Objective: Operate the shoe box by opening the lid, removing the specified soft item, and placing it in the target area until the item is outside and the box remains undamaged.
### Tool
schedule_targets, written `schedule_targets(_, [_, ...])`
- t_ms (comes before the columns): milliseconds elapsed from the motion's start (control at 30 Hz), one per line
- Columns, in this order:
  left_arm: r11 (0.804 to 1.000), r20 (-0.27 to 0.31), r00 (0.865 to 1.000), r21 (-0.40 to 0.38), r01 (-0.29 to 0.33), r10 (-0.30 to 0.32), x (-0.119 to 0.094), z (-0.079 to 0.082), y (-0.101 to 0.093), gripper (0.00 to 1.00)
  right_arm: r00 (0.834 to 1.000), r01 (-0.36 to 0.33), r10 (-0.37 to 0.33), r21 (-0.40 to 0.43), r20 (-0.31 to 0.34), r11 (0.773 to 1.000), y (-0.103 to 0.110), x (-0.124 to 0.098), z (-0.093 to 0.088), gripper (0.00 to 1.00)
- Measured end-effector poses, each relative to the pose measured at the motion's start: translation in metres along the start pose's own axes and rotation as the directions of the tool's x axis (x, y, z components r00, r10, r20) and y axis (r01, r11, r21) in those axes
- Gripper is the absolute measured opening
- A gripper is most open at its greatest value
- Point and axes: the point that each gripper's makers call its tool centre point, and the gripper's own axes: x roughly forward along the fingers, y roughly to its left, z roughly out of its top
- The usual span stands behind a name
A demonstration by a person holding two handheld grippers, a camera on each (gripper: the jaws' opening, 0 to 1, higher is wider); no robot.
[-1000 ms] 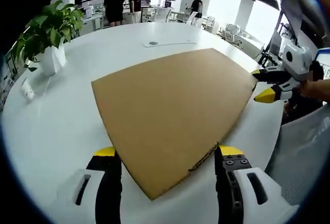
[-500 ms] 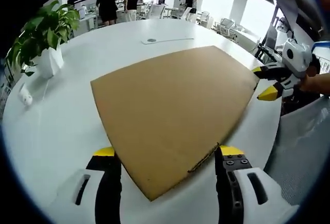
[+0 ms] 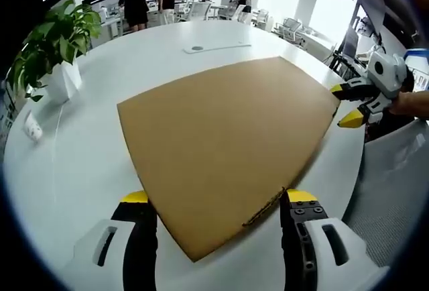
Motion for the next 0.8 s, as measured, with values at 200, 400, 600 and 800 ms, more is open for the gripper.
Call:
schedule_targets(200, [1.0,-0.009,1.0,0.004,0.004,-0.004,-0.001,-0.0019,0.0029,0.77,1.0,-0.009,0.009,-0.011,0.008,1.0,0.0026,0.001,0.0002,0.36])
schedule_targets(400, [1.0,0.002,1.0,0.001,-0.006,0.006,-0.0009,-0.002,0.0025,0.78,0.999,0.006,-0.008,0.051,0.033,0.999,-0.0017,0.0006,0.0022,0.33])
schedule_targets(600, [1.0,0.021,1.0,-0.001,-0.018,0.018,-0.0033,-0.0039,0.0029,0.77,0.999,0.02,-0.021,0.03,0.034,0.999,-0.0036,-0.0004,0.0011,0.27])
schedule_targets(800, [0.999,0.051,0.998,-0.023,-0.034,0.035,-0.0093,-0.0065,0.0053,0.74,0.999,0.005,-0.006,0.006,0.032,1.0,-0.0004,-0.0001,0.0001,0.25])
